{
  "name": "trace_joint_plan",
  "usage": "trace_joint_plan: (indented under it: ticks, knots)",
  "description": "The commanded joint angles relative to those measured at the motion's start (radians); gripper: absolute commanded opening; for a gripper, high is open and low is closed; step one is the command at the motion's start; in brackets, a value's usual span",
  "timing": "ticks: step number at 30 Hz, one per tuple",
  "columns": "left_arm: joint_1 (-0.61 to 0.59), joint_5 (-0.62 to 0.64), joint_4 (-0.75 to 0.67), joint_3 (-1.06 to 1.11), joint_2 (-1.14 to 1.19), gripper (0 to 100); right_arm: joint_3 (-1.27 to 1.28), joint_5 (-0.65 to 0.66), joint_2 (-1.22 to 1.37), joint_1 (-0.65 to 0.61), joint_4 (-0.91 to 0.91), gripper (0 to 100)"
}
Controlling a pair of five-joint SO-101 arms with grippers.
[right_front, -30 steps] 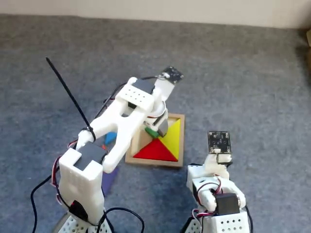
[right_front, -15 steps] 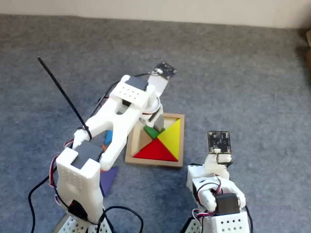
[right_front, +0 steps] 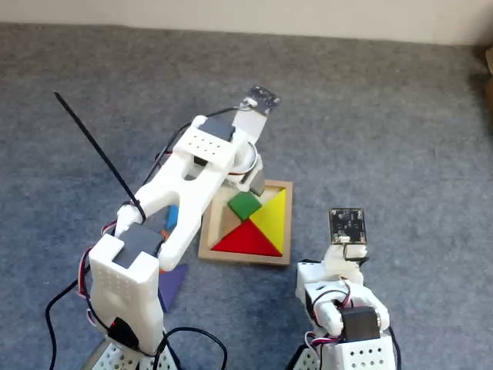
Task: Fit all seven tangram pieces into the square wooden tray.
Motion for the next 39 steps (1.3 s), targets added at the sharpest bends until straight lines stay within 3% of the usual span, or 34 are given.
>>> trace_joint_plan:
  ticks: [1,10,18,28,39]
  knots:
    - [0.001,0.014,-0.018,-0.038,-0.008,28,0.125,0.009,-0.012,0.008,0.005,0.6]
    - [0.001,0.014,-0.014,-0.067,0.148,28,0.125,0.009,-0.012,0.008,0.005,0.6]
    - [0.005,0.008,0.086,-0.05,0.107,21,0.125,0.009,-0.012,0.008,0.005,0.6]
    - [0.016,0.008,0.253,-0.05,0.094,21,0.125,0.009,-0.012,0.008,0.005,0.6]
    - [0.001,0.014,0.273,-0.048,0.024,21,0.125,0.009,-0.012,0.008,0.005,0.6]
